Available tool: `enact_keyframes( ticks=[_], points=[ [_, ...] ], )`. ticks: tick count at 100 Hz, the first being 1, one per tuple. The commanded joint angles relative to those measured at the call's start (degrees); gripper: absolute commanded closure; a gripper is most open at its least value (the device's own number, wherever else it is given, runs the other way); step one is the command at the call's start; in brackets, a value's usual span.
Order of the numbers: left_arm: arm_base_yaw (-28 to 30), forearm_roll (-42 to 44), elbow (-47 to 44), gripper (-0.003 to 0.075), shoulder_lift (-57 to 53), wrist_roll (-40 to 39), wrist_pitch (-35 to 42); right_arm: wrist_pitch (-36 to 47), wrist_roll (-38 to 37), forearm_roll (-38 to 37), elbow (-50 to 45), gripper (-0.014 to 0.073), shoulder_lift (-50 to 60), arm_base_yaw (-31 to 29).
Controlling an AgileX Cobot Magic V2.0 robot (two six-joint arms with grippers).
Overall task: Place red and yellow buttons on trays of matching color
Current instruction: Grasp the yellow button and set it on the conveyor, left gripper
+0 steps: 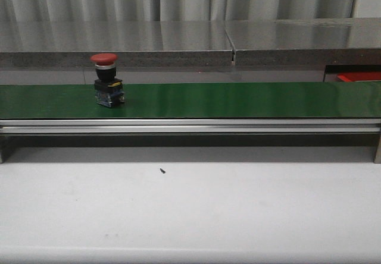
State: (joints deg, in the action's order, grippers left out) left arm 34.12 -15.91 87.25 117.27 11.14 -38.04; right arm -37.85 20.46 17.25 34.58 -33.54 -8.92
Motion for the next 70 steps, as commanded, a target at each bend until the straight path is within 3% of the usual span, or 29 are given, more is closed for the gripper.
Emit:
enact_keyframes(
  ticks=[1,24,31,70],
  points=[
    [0.1,-1.4,1.9,0.0302,-3.1,-0.7,1.6,3.6,0.4,0.9,1.4,0.0662,0.1,0.0],
    [0.1,-1.7,1.9,0.0559,-3.1,-0.6,1.3,3.6,0.4,0.9,1.4,0.0662,0.1,0.0],
    [0.1,-2.1,1.9,0.0607,-3.5,-0.6,1.0,3.6,0.4,0.9,1.4,0.0662,0.1,0.0],
    [-3.2,-12.8,1.9,0.0624,-15.3,5.9,-0.2,3.6,0.4,0.9,1.4,0.0662,0.1,0.0]
  ],
)
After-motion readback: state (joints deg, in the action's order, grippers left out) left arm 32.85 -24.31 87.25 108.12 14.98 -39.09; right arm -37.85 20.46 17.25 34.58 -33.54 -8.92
